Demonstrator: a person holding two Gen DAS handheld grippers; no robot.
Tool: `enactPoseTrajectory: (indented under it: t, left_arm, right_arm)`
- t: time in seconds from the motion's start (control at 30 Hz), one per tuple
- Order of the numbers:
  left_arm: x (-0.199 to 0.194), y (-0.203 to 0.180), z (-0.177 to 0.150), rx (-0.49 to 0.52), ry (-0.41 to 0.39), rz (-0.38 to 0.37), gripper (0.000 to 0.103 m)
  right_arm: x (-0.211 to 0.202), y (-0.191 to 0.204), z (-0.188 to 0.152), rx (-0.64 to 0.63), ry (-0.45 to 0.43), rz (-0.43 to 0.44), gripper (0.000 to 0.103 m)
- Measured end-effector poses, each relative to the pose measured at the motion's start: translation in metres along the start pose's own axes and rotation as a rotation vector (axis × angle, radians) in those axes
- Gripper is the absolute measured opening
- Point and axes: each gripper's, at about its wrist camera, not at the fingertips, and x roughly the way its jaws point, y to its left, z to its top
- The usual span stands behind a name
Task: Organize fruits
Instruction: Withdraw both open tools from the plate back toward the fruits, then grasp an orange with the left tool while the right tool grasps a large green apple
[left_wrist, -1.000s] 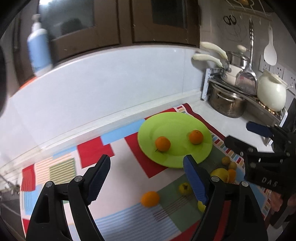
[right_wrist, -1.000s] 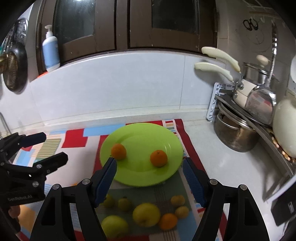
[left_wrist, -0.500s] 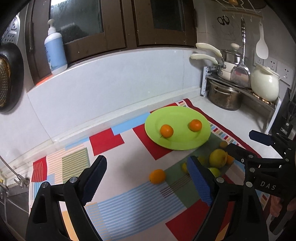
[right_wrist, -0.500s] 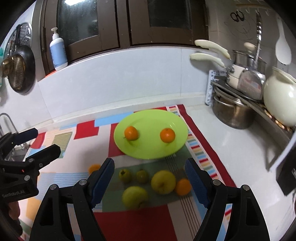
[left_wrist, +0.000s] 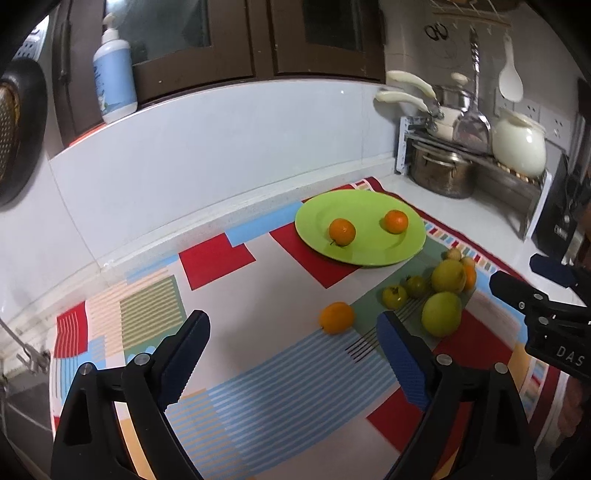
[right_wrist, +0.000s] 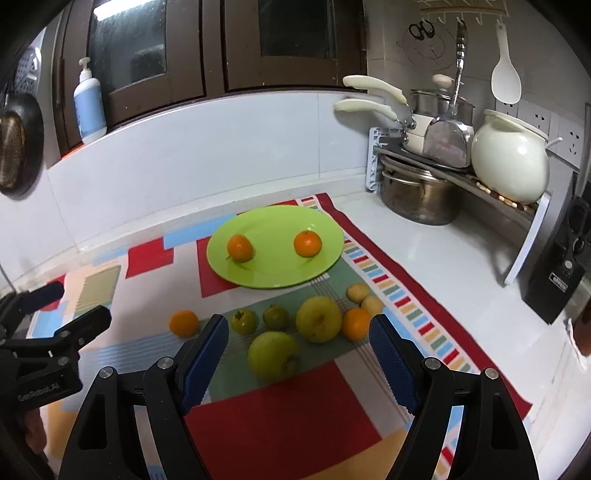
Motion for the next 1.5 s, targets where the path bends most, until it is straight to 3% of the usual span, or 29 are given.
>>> enactPoseTrajectory:
  t: [0.27,0.8,1.1,1.17,1.33,1.5]
  left_arm:
    - [0.018,-0.001,-0.007,0.092,-0.024,-0.083,0.093]
    - [0.091,-0.016,-0.013,0.157,0.072,-0.21,0.092]
    - [0.121,-0.024,-0.011,0.157,0.14,-0.221,0.074]
    - [0.126,-0.025,-0.012,0.151,0.156,-0.228,0.064]
    - [0.131,-0.027,-0.013,0.126,0.184,-0.248,0.047]
    - [0.131,-0.028,-0.012,0.125,0.194,-0.257,0.036]
  right_arm:
    - [0.006,0.008,-0.017,0.024,0.021,-0.03,0.079]
    - [0.059,0.007,-0.037,0.047,0.13,-0.022,0.079]
    - [0.086,0.007,-0.04,0.067,0.175,0.01,0.078]
    - [0.09,0.008,-0.04,0.07,0.182,0.015,0.077]
    - [0.098,0.008,-0.041,0.07,0.193,0.025,0.069]
    - [0.102,0.008,-0.041,0.072,0.201,0.05,0.055]
